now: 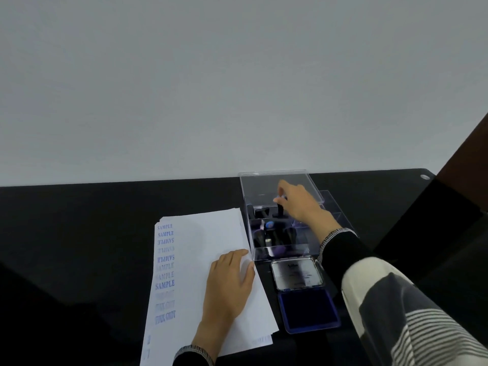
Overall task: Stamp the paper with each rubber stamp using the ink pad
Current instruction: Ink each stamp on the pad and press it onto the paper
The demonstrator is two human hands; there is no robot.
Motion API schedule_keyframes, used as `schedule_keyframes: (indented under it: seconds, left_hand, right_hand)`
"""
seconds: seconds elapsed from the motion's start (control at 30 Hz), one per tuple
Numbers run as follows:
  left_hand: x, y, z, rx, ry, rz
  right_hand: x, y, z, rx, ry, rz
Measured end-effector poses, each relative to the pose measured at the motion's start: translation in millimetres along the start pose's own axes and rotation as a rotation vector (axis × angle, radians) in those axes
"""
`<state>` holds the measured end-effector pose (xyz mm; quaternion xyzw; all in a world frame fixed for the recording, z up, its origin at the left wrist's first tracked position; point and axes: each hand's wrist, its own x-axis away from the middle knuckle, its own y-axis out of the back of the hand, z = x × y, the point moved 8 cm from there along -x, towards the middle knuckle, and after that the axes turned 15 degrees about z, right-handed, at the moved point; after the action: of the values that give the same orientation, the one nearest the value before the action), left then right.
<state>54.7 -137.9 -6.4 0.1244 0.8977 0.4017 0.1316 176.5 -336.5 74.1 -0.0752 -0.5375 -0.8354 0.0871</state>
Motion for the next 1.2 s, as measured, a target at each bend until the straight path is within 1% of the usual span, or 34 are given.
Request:
schedule_keyframes:
  seconds: [0.07,0.2,0.27,0.37,0.47,0.57,0.67,0.7,0.73,0.83,0.9,1.0,1.1,1.2]
  left_hand:
    - [-1.0,-1.0,1.5,-0.005,-0.006,-0.004]
    - [-1.4,-2.6,0.9,-0.026,-0.032,-0.024]
    - [-0.8,-2.0,-0.7,-0.038,-0.050,-0.039]
    - [0.4,-0.3,-3.1,-0.051,-0.071,-0.054]
    - [-0.3,-1.6,-3.9,-0.063,-0.080,-0.044]
    - [-0.6,-1.7,-4.5,-0.071,-0.085,-0.042]
    - [-0.1,-0.9,-5.3,-0.082,-0.101,-0.059]
    - [-0.1,-0.3,-5.6,-0.085,-0.104,-0.065]
    - [-0.6,-0.3,-5.8,-0.089,-0.104,-0.068]
    - [-1.6,-2.4,-4.5,-0.096,-0.085,-0.058]
    - [-1.6,-3.1,-3.5,-0.096,-0.072,-0.051]
    - [-2.3,-4.1,-2.7,-0.091,-0.061,-0.036]
    - [-2.5,-4.3,-1.4,-0.083,-0.051,-0.028]
    - [-2.3,-4.7,-1.8,-0.092,-0.055,-0.025]
  right_hand:
    - [-6.2,-4.2,0.3,0.109,-0.034,0.064]
    - [-13.7,-10.0,1.4,0.233,-0.061,0.099]
    - [-11.8,-9.4,4.6,0.317,-0.071,0.091]
    - [-8.5,-10.9,7.0,0.369,-0.092,0.044]
    - [-8.2,-19.5,2.9,0.318,-0.123,0.033]
    - [-6.8,-20.4,-2.5,0.171,-0.146,0.027]
    - [-6.4,-11.3,-1.1,-0.021,-0.137,-0.085]
    - [-6.0,-9.5,2.7,-0.044,-0.144,-0.105]
    - [-6.5,-10.0,6.9,-0.029,-0.161,-0.094]
    - [-7.6,-21.6,11.4,0.094,-0.271,0.027]
    - [-9.1,-30.2,11.3,0.121,-0.326,0.080]
    - [-10.9,-35.6,12.5,0.087,-0.359,0.083]
    - [-10.3,-39.3,11.6,0.012,-0.385,0.126]
    - [-9.4,-41.2,13.1,0.020,-0.393,0.123]
